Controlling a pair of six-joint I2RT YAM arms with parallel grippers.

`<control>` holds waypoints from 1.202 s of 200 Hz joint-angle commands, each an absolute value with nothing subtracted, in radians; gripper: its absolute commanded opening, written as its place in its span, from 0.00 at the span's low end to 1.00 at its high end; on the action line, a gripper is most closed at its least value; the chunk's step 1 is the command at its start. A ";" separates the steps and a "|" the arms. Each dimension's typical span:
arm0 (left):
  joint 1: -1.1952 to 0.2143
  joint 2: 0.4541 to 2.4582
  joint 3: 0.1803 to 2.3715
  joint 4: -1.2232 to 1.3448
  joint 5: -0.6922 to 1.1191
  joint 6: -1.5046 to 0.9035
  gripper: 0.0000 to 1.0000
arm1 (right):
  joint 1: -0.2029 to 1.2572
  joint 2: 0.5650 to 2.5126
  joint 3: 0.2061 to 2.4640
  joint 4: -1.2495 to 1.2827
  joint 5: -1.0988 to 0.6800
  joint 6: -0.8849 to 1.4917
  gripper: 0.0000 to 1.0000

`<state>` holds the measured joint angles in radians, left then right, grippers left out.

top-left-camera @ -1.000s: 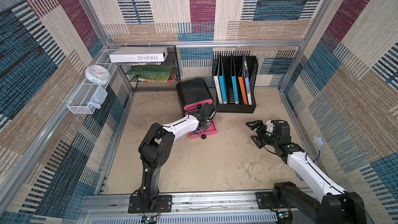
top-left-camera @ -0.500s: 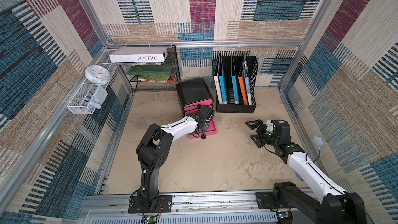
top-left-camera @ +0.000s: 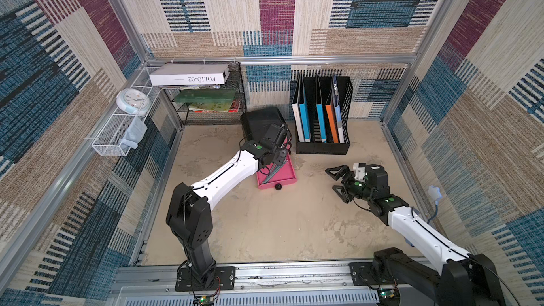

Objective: Please place the pencils in the drawer according to their color
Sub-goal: Place the pencil in the drawer, then close the drawer in the storage box.

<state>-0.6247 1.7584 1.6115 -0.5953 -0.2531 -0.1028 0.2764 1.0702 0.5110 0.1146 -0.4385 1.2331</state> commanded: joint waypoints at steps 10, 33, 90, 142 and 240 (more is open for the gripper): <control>-0.571 1.766 1.739 -0.775 -0.251 -0.262 0.57 | 0.386 1.135 0.505 0.262 -0.415 1.260 1.00; -0.497 1.803 1.850 -0.870 -0.256 -0.335 0.58 | 0.468 1.198 0.502 0.351 -0.377 1.288 0.95; -0.331 1.952 2.064 -0.988 -0.199 -0.428 0.58 | 0.586 1.376 0.551 0.452 -0.314 1.312 0.52; -0.282 2.092 2.184 -1.001 -0.164 -0.424 0.58 | 0.628 1.531 0.598 0.520 -0.298 1.331 0.22; -0.255 2.202 2.206 -1.010 -0.099 -0.402 0.56 | 0.656 1.801 0.707 0.645 -0.284 1.402 0.02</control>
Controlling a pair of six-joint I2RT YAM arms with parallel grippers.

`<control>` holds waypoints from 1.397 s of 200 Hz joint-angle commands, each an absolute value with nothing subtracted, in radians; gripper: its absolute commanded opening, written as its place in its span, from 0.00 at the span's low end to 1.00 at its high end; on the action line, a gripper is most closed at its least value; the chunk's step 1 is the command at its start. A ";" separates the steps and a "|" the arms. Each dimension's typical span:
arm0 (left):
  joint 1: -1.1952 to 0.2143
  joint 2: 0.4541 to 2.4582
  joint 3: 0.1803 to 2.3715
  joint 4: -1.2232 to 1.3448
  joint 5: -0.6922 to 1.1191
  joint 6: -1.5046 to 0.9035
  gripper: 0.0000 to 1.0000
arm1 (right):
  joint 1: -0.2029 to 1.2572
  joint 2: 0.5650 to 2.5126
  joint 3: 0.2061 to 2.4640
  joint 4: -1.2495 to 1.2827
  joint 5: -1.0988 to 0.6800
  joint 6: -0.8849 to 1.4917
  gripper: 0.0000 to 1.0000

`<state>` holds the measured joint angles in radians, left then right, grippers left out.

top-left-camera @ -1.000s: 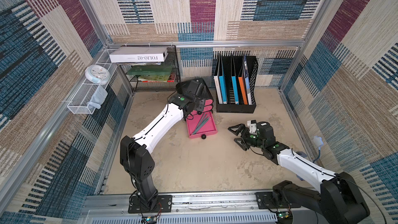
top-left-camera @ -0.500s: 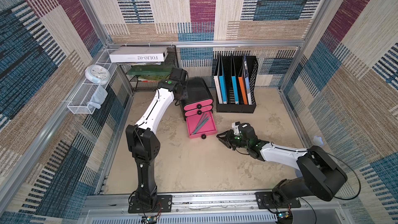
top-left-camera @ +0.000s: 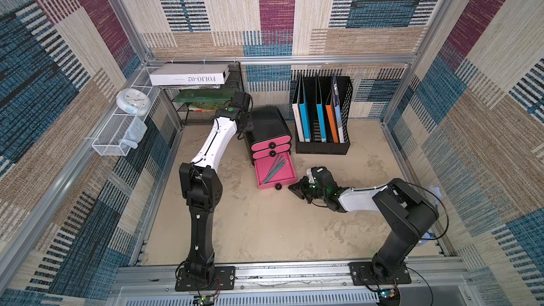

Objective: Please place the pencils in the drawer according to their color
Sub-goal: Close the drawer in the storage box.

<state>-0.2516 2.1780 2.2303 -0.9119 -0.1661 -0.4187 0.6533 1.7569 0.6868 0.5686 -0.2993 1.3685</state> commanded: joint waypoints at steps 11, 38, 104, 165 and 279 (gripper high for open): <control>-0.255 2.204 2.197 -1.009 -0.093 -0.399 0.56 | 0.656 1.829 0.725 0.661 -0.278 1.409 0.00; -0.256 2.204 2.172 -0.997 -0.079 -0.391 0.55 | 0.656 1.901 0.791 0.694 -0.268 1.426 0.00; -0.256 2.190 2.110 -0.959 -0.045 -0.375 0.53 | 0.644 2.066 1.012 0.676 -0.261 1.443 0.00; -0.257 2.154 2.021 -0.914 -0.027 -0.357 0.51 | 0.624 2.178 1.176 0.677 -0.239 1.471 0.00; -0.258 2.109 1.934 -0.867 -0.009 -0.350 0.50 | 0.593 2.256 1.290 0.684 -0.249 1.474 0.00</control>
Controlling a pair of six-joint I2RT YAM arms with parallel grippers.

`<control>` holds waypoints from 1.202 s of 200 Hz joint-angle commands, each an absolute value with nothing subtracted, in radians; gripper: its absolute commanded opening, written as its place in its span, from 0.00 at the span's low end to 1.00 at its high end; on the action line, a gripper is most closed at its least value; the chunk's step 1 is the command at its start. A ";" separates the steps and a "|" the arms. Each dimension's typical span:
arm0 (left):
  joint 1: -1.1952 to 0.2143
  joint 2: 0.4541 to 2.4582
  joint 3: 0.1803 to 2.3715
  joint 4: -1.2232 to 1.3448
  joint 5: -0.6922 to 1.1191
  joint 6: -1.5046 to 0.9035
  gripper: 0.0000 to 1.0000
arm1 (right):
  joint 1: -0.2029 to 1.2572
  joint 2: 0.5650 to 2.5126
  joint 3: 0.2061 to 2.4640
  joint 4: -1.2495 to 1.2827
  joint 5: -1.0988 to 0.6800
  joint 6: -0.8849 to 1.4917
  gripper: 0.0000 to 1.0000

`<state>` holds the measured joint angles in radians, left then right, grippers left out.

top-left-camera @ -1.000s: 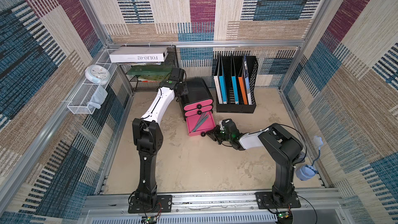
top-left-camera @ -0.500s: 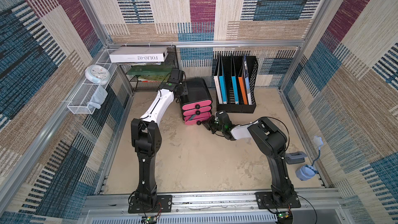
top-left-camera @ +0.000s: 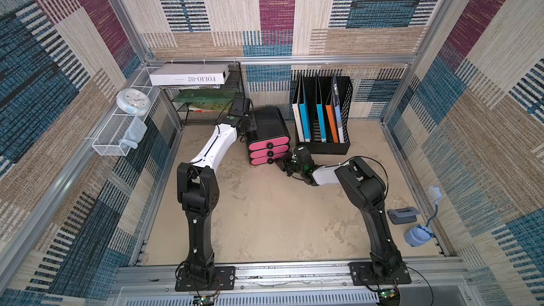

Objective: Please place the pencils in the drawer according to their color
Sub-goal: Close the drawer in the storage box, then reset both arms

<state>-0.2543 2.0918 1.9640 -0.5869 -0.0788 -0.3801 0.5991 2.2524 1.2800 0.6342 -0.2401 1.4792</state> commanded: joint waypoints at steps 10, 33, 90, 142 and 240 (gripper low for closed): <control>-0.258 2.105 1.930 -0.867 -0.008 -0.348 0.50 | 0.591 2.255 1.291 0.683 -0.260 1.467 0.00; -0.258 2.094 1.927 -0.862 -0.006 -0.342 0.50 | 0.589 2.222 1.268 0.681 -0.278 1.444 0.00; -0.258 1.990 1.932 -0.823 -0.001 -0.317 0.52 | 0.589 2.017 1.096 0.668 -0.296 1.390 0.00; -0.294 1.764 1.886 -0.794 0.070 -0.274 0.52 | 0.592 1.693 0.899 0.543 -0.290 1.314 0.04; -0.379 1.085 1.404 -0.746 -0.115 -0.255 0.59 | 0.466 1.039 0.908 -0.175 -0.089 0.885 1.00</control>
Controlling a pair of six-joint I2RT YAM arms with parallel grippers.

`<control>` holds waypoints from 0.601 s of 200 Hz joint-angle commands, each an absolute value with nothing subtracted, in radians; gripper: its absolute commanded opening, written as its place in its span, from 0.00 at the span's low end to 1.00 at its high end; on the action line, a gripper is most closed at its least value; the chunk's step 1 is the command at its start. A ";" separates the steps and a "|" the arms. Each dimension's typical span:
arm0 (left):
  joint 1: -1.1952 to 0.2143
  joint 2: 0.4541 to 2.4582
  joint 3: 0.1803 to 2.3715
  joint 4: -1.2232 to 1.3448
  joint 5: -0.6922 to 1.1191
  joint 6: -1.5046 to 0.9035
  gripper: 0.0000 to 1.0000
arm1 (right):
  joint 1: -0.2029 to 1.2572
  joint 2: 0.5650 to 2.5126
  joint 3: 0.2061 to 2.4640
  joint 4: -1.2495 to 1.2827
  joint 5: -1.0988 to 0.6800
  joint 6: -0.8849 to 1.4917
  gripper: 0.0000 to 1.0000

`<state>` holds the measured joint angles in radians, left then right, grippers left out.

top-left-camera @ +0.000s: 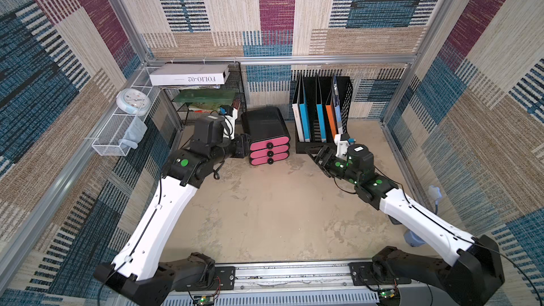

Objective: Please place the pencils in the drawer according to their color
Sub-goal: Reset both arms

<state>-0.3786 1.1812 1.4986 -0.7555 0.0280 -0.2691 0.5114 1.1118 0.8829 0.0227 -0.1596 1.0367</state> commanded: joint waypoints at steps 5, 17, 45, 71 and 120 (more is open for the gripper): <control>-0.378 1.057 1.374 -0.746 -0.150 -0.253 0.59 | 0.451 1.027 0.918 -0.195 -0.089 0.859 1.00; -0.379 1.000 1.302 -0.734 -0.225 -0.237 0.62 | 0.419 1.015 0.956 -0.252 -0.060 0.790 1.00; -0.379 0.857 1.081 -0.567 -0.362 -0.187 0.99 | 0.395 0.998 1.017 -0.306 0.128 0.595 1.00; -0.379 0.739 0.834 -0.300 -0.465 -0.149 0.99 | 0.367 1.003 1.009 -0.258 0.296 0.416 1.00; -0.344 0.738 0.525 0.031 -0.575 0.002 0.99 | 0.232 1.085 0.947 -0.160 0.372 0.251 1.00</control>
<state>-0.3649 0.7258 0.6235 -0.2291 -0.5209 -0.1188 0.2848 1.0561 0.9676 -0.2176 0.3126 0.3710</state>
